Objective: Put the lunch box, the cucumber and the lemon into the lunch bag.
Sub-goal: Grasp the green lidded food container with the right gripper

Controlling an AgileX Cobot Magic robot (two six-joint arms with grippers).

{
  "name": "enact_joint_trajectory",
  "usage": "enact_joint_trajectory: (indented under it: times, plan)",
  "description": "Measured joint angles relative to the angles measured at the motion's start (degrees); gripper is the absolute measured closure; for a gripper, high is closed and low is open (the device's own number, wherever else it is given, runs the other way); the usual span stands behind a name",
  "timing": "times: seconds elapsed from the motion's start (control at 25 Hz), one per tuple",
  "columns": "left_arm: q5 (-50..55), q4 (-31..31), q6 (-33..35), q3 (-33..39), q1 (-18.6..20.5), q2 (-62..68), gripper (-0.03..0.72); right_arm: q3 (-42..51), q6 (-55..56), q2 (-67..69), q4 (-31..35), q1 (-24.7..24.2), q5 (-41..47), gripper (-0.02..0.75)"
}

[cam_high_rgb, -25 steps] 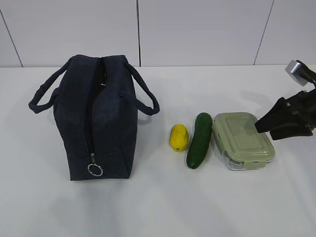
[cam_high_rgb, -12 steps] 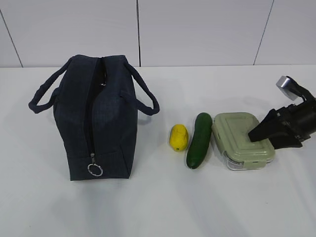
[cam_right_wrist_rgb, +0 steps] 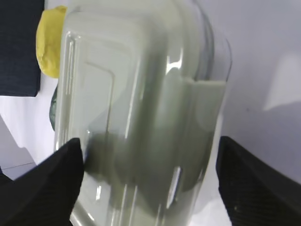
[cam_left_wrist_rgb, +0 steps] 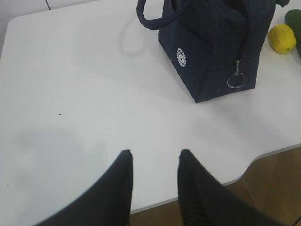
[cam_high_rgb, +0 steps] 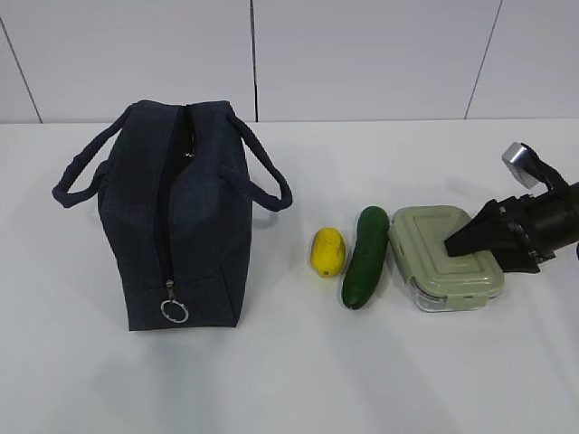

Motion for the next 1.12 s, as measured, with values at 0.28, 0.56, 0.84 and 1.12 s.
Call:
enact_joint_trajectory:
  times: [0.28, 0.56, 0.84, 1.12]
  plan:
    - [0.00, 0.00, 0.00, 0.00, 0.00, 0.00, 0.451, -0.19, -0.03, 1.79, 2.33, -0.09, 0.85, 0.084]
    - [0.00, 0.00, 0.00, 0.00, 0.00, 0.00, 0.451, -0.33, -0.03, 2.57, 3.31, -0.09, 1.62, 0.102]
    - [0.00, 0.00, 0.00, 0.00, 0.00, 0.00, 0.451, -0.45, 0.07, 2.61, 4.17, -0.22, 2.31, 0.234]
    - [0.00, 0.00, 0.00, 0.00, 0.00, 0.00, 0.451, -0.47, 0.31, 2.61, 4.81, -0.22, 2.73, 0.320]
